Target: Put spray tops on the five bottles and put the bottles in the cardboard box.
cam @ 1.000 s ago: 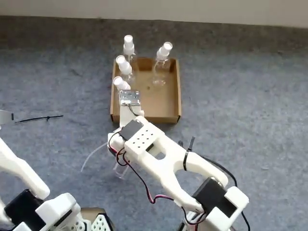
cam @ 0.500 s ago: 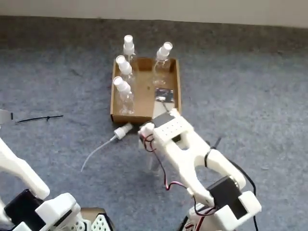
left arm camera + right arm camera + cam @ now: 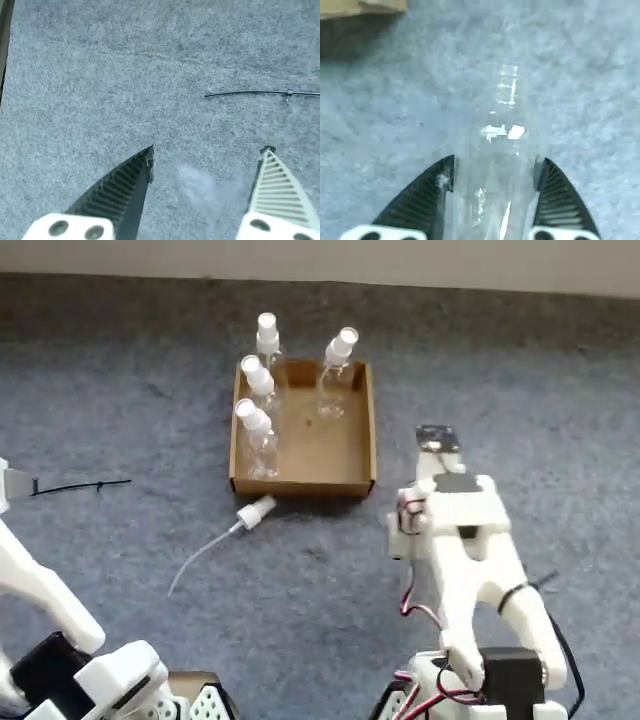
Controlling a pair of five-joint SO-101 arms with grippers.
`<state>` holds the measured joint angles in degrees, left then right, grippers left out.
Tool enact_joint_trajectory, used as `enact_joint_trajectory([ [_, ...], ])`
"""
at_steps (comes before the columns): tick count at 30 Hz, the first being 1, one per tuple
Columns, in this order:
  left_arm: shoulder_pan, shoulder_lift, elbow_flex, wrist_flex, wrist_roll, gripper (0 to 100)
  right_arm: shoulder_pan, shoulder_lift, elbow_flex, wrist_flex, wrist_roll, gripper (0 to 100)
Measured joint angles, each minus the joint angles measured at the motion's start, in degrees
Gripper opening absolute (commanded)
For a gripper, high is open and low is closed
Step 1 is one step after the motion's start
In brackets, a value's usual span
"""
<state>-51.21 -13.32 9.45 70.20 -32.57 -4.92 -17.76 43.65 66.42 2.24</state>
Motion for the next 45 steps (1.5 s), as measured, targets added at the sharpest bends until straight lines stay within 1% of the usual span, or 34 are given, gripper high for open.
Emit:
enact_joint_trajectory([
  [2, 0.79, 0.0, -1.41, 2.11, 0.0, 30, 5.54, 0.0, 0.0, 0.09, 7.3, 14.2],
  [4, 1.41, 0.0, -2.81, 4.57, 0.0, 31, 10.46, 0.35, 0.09, -1.93, 13.36, 14.2],
  [7, 2.81, 0.0, -4.13, 7.74, 0.0, 31, 15.21, 3.43, 0.18, -8.18, 19.08, 15.1],
  [10, 5.1, 0.0, -4.22, 11.08, 0.0, 31, 18.73, 6.77, 0.18, -11.78, 22.15, 22.8],
  [13, 7.91, 0.0, -4.22, 14.15, 0.0, 31, 21.1, 8.62, -0.79, -12.48, 26.73, 29.9],
  [16, 11.43, 0.0, -4.22, 17.41, 0.44, 31, 24.18, 10.37, -2.73, -12.66, 27.96, 32.3],
  [19, 15.82, 0.0, -4.22, 19.78, 3.25, 31, 25.76, 11.34, -4.31, -12.66, 28.04, 32.4],
  [23, 20.92, -1.05, -0.88, 20.13, 6.86, 30, 29.01, 11.34, -4.92, -13.19, 28.04, 32.4],
  [26, 24.09, -5.1, 3.25, 20.13, 9.05, 30, 30.86, 11.25, -4.92, -13.19, 28.04, 32.2],
  [30, 27.52, -11.34, 9.41, 16.97, 12.22, 30, 30.59, 11.25, -6.42, -12.13, 27.96, 32.2],
  [33, 30.24, -14.77, 14.59, 14.33, 13.8, 30, 28.66, 11.78, -11.87, -9.14, 26.9, 32.2],
  [36, 32.18, -16.7, 18.46, 12.66, 14.24, 30, 26.37, 16.26, -19.69, -3.6, 26.37, 32.2],
  [41, 32.53, -17.49, 20.48, 11.43, 14.15, 30, 25.41, 27.43, -34.02, 6.07, 26.29, 32.2],
  [45, 32.44, -17.49, 20.48, 11.34, 14.15, 30, 25.58, 32.7, -40.97, 8.88, 26.11, 32.2],
])
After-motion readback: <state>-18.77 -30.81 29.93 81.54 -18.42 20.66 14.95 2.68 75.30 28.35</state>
